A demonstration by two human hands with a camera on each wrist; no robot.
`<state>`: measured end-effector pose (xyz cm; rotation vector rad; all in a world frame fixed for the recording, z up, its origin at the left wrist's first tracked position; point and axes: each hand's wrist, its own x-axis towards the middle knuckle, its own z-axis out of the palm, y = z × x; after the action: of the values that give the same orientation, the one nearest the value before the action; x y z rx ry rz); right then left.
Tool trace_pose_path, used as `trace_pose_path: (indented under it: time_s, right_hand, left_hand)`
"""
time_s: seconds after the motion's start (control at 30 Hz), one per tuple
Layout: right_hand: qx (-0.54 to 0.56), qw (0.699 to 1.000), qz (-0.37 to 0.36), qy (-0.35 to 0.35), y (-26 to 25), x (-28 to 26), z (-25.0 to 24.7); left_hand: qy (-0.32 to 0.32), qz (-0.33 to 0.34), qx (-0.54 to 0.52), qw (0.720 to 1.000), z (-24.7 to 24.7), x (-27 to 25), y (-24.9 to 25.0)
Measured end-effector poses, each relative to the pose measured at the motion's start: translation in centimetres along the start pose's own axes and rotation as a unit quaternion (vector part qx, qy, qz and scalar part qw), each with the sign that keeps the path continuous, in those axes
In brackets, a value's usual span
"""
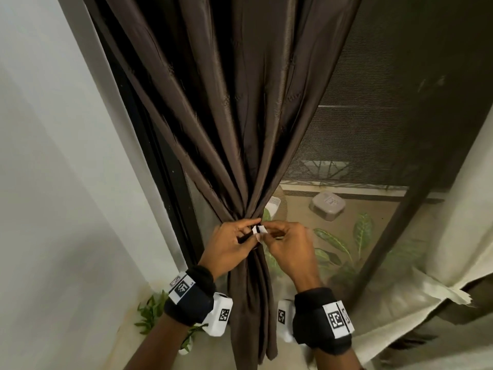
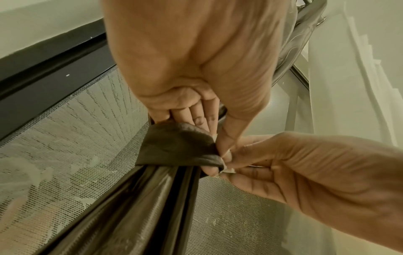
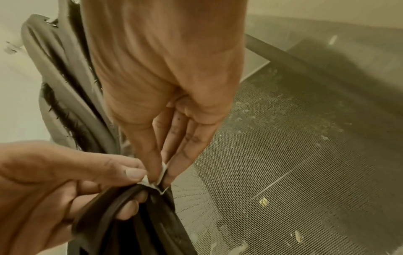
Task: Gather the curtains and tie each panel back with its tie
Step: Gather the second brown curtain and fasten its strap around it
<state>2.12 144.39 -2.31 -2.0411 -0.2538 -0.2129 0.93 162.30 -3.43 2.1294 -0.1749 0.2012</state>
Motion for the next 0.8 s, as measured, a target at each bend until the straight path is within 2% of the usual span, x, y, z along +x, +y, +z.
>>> trace_pose_path:
  time_s: [0.27, 0.37, 0.43, 0.57, 0.67, 0.73, 0.8]
  right_hand:
    - [-0.055, 0.997, -0.044, -0.018, -1.1, -1.0, 0.8]
    - [-0.098, 0.989, -0.082, -0.072, -1.3, -1.5, 0.9]
    - [-0.087, 0.988, -0.077, -0.101, -1.6, -1.4, 0.8]
    - [0.018, 0.99, -0.009, -0.136, -2.1, -0.6, -0.2]
    - [0.12, 0.977, 0.056, -0.166, -1.9, 0.2, -0.9]
    - [0.176, 0.973, 0.066, -0.137, -1.9, 1.0, -1.8]
    - [0.181, 0.981, 0.024, -0.071, -2.5, 2.3, -2.9]
  left_hand:
    - [-0.041, 0.014, 0.067, 0.997, -0.7, -0.2, 0.4]
    - [-0.072, 0.015, 0.093, 0.993, -1.0, -0.2, 0.1]
    - [-0.07, 0.018, 0.106, 0.992, -1.0, -0.3, 0.2]
    - [0.005, 0.047, 0.058, 0.997, -0.9, -0.5, 0.4]
    - [0.059, 0.059, 0.03, 0.996, -0.7, -1.8, -0.1]
    - [0.132, 0.066, 0.041, 0.988, -1.1, -2.6, -0.6]
    - [0.239, 0.073, 0.036, 0.968, -2.4, -3.2, -0.5]
